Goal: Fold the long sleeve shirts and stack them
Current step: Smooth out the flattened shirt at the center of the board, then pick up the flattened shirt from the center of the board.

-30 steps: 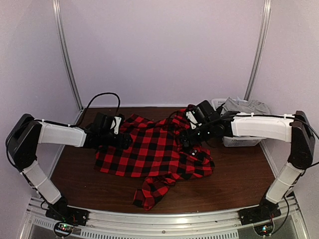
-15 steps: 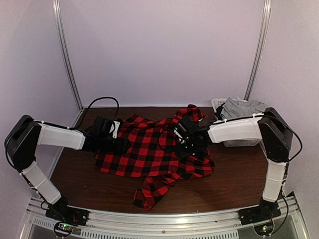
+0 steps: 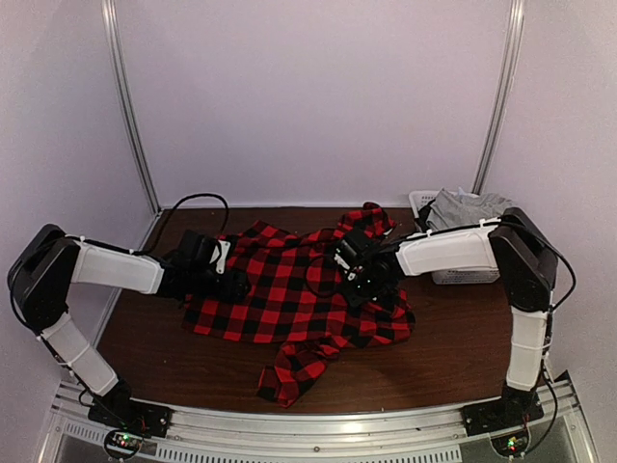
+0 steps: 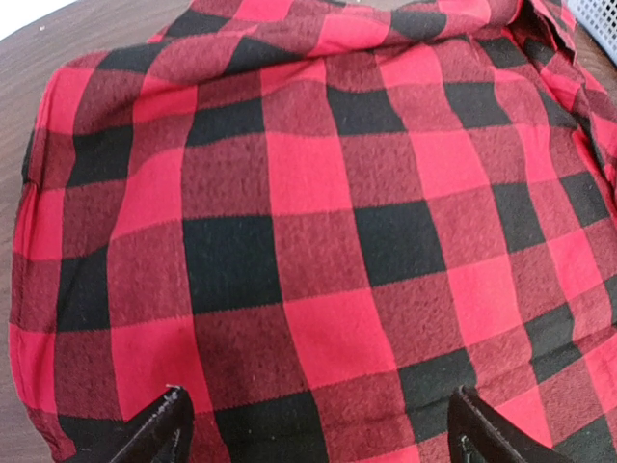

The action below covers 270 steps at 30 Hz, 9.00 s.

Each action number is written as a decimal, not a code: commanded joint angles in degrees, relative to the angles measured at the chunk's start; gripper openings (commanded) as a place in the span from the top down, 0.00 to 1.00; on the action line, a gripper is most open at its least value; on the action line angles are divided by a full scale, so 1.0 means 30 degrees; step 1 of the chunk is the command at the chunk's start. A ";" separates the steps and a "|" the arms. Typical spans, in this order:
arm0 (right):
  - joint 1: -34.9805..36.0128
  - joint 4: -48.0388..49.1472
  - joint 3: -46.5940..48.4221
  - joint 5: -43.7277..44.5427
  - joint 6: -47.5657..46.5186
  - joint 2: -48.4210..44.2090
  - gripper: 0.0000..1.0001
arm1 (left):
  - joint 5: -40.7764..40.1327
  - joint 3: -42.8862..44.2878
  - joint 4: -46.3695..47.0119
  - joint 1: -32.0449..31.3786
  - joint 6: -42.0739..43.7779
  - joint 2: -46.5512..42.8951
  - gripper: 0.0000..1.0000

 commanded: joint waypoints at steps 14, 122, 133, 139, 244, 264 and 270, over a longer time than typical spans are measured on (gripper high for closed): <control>-0.2550 -0.0306 -0.1532 0.0746 -0.0445 -0.2718 1.00 | -0.0434 -0.1577 0.1419 0.0000 -0.0458 -0.0037 0.07; -0.7147 0.3210 1.5104 -0.2581 0.0936 1.1073 0.54 | -0.2327 -0.3229 0.0178 -0.1171 -0.3653 -0.2099 0.08; -0.8397 0.3586 1.8593 -0.0253 0.0461 1.2870 0.52 | -0.2518 -0.3537 0.0061 -0.1160 -0.3723 -0.2108 0.07; -0.8926 0.4472 2.0335 -0.0031 -0.1529 1.2842 0.45 | -0.2644 -0.3013 -0.0034 -0.1163 -0.3493 -0.1521 0.07; 0.4700 0.6286 -1.2046 -0.0828 0.8986 -0.8709 0.26 | -0.2038 -0.1267 -0.1547 -0.2109 -0.1926 -0.3077 0.02; 0.4941 -0.8593 -0.4657 0.1744 0.6173 -1.2355 1.00 | -0.0294 -0.2254 -0.7041 -0.6085 -0.2080 -0.6706 0.03; 0.3760 -1.0343 -0.2490 0.2919 0.4346 -1.1103 1.00 | -0.1422 -0.1833 -0.7508 -0.8256 -0.1945 -0.5178 0.03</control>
